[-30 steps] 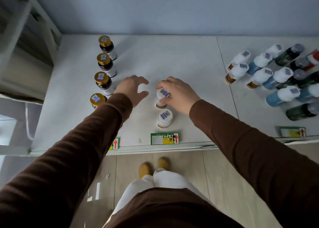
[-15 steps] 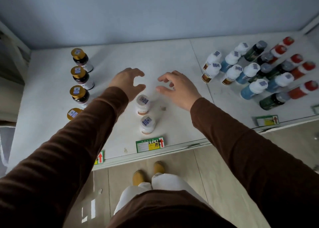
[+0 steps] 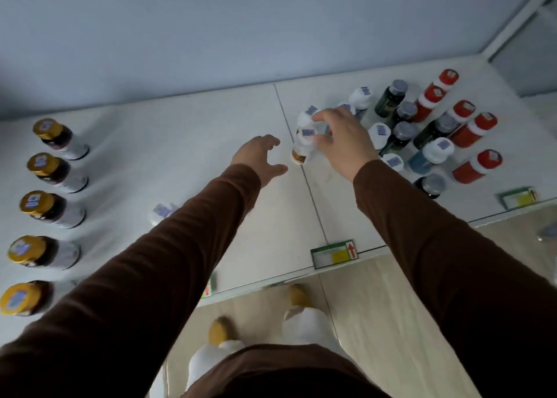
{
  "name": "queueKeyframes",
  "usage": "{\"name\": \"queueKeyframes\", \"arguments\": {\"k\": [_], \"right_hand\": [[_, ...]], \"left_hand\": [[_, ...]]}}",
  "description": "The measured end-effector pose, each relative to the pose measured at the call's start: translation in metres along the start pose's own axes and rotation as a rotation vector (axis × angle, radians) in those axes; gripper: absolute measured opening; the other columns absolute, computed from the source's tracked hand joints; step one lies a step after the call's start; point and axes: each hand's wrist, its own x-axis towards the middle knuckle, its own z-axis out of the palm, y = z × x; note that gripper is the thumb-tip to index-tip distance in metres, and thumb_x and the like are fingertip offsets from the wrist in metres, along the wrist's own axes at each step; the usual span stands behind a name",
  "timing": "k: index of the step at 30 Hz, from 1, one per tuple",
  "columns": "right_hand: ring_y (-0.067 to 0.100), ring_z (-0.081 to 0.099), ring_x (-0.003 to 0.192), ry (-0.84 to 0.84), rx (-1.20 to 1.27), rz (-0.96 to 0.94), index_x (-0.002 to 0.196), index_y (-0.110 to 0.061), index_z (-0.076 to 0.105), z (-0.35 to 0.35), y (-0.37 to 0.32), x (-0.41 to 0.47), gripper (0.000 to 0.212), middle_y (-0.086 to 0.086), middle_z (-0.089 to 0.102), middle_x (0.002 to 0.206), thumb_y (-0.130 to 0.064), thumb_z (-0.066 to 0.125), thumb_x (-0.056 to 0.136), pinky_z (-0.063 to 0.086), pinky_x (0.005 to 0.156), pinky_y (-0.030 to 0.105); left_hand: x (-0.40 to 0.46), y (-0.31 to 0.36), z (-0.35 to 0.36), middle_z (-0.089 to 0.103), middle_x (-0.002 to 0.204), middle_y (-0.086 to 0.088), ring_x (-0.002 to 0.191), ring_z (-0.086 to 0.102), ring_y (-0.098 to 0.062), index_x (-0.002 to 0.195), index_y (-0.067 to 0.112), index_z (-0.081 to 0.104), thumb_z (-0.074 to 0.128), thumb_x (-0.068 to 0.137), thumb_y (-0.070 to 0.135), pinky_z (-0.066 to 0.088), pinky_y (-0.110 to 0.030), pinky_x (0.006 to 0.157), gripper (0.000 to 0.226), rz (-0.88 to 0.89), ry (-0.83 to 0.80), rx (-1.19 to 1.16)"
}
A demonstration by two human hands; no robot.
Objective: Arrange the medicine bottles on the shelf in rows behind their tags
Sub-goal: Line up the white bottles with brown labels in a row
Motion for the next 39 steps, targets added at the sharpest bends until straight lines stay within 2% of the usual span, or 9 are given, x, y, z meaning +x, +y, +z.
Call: {"name": "queueKeyframes", "arguments": {"k": [5,11,18,22,24,28,30,35,39], "right_hand": [[0.030,0.054,0.115,-0.142,-0.063,-0.170,0.137,-0.017,0.049,0.011,0.027,0.025,0.046,0.011,0.046,0.134,-0.011,0.054,0.092,0.044,0.095,0.038],[0.034,0.057,0.106,-0.278,-0.085,-0.258,0.134,-0.020,0.051,0.024,0.035,0.041,0.045,0.012,0.049,0.128,-0.017,0.058,0.089,0.046,0.089,0.039],[0.018,0.062,0.097,-0.236,0.259,-0.107,0.115,-0.021,0.065,-0.002,0.044,0.058,0.031,0.001,0.065,0.108,-0.038,0.063,0.089,0.046,0.081,0.028],[0.007,0.061,0.063,-0.218,0.548,0.019,0.093,-0.017,0.069,-0.019,0.034,0.062,0.036,-0.008,0.065,0.074,-0.051,0.069,0.082,0.046,0.053,0.014],[0.008,0.059,0.059,-0.218,0.591,0.027,0.089,-0.018,0.068,-0.022,0.025,0.062,0.038,-0.007,0.063,0.071,-0.055,0.070,0.080,0.047,0.052,0.019],[0.013,0.063,0.079,-0.264,0.629,-0.039,0.103,-0.017,0.071,-0.024,0.013,0.063,0.033,-0.004,0.068,0.088,-0.045,0.067,0.087,0.056,0.072,0.032],[0.011,0.063,0.093,-0.303,0.650,-0.105,0.116,-0.016,0.069,-0.026,0.011,0.063,0.028,-0.003,0.069,0.104,-0.032,0.063,0.093,0.054,0.080,0.026],[0.011,0.053,0.126,-0.414,0.632,-0.231,0.139,-0.015,0.053,-0.025,0.005,0.063,0.038,-0.001,0.058,0.137,-0.015,0.051,0.101,0.042,0.106,0.023],[0.000,0.053,0.120,-0.415,0.609,-0.264,0.144,-0.014,0.047,-0.022,-0.009,0.063,0.044,-0.002,0.057,0.137,-0.013,0.051,0.100,0.040,0.096,0.006]], "left_hand": [[0.031,0.018,0.047,0.060,0.119,-0.005,0.109,0.055,-0.023,0.127,0.017,0.055,0.077,0.073,0.034,0.044,-0.037,0.097,0.060,-0.099,0.076,-0.054],[0.049,0.037,0.074,0.063,0.089,-0.014,0.090,0.054,-0.034,0.090,0.007,0.059,0.071,0.074,0.027,0.041,-0.039,0.083,0.029,-0.091,0.212,0.051],[0.028,0.016,0.048,0.068,0.106,-0.005,0.101,0.064,-0.020,0.111,0.006,0.062,0.073,0.083,0.018,0.049,-0.040,0.099,0.033,-0.120,-0.105,-0.862],[0.011,0.016,0.020,0.064,0.120,-0.014,0.113,0.062,-0.031,0.126,0.005,0.058,0.054,0.094,0.028,0.049,-0.037,0.101,0.040,-0.137,-0.258,-1.278],[0.005,0.018,0.011,0.060,0.124,-0.018,0.115,0.060,-0.035,0.133,-0.002,0.050,0.047,0.097,0.027,0.049,-0.038,0.101,0.046,-0.138,-0.274,-1.340],[-0.002,0.018,-0.005,0.057,0.130,-0.019,0.122,0.055,-0.036,0.134,-0.001,0.049,0.050,0.096,0.017,0.045,-0.038,0.106,0.043,-0.122,-0.275,-1.319],[-0.004,0.021,-0.016,0.061,0.125,-0.013,0.118,0.059,-0.028,0.129,0.003,0.055,0.061,0.088,0.016,0.045,-0.035,0.106,0.043,-0.112,-0.242,-1.206],[-0.006,0.027,-0.028,0.071,0.096,0.002,0.085,0.067,-0.010,0.113,0.018,0.064,0.081,0.073,0.016,0.051,-0.020,0.078,0.043,-0.117,-0.011,-0.727],[-0.013,0.025,-0.029,0.069,0.103,-0.002,0.094,0.067,-0.019,0.110,0.018,0.060,0.085,0.067,0.019,0.055,-0.032,0.087,0.050,-0.107,0.171,-0.589]]}}
